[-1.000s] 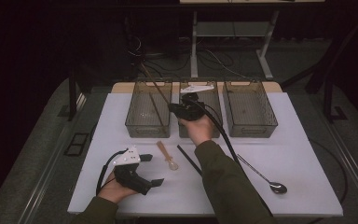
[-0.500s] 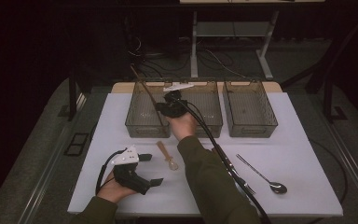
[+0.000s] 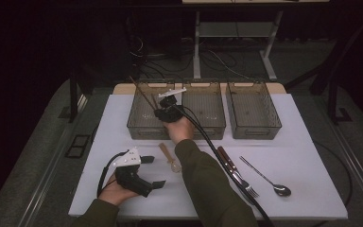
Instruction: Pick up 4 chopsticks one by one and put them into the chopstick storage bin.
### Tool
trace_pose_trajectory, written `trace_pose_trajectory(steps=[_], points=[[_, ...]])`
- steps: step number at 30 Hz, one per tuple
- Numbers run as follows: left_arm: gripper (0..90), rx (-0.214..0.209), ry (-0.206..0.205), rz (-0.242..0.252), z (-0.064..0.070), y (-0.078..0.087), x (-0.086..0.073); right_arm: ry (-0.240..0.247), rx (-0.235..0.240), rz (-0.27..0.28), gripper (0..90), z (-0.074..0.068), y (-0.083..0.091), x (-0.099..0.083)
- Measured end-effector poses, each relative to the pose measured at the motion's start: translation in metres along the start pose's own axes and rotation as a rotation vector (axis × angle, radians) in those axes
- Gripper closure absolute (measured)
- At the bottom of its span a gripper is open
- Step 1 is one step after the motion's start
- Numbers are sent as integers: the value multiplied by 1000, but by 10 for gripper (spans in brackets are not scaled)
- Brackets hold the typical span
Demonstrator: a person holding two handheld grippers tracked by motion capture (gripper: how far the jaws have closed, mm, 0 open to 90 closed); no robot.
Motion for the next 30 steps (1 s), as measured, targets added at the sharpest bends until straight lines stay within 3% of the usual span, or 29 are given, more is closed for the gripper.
trace_pose_trajectory(steps=[6,9,14,19,23,30], points=[[4,1,-2,-5,0,0,0,13,-7,-18,841,-2,-4,-2],[4,0,-1,-7,0,0,0,6,-2,-18,711,0,-1,-1],[4,2,-4,-7,-1,-1,0,-4,-11,-6,633,2,6,2],[4,4,-1,-6,-1,0,0,9,-16,11,562,2,18,5],[4,4,-3,-6,-1,-1,0,13,6,4,518,2,26,7],[4,7,-3,-6,-1,-1,0,37,34,6,479,12,58,2]])
Point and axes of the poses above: each handheld gripper's, and its own axes: y roughly backward along the jaws, x roughly out of its top, z roughly to its right, the point moved 1 cm from there along -y, roughly forward along the jaws, and after that the axes turned 8 degrees about -z, right-handed, at the moved point
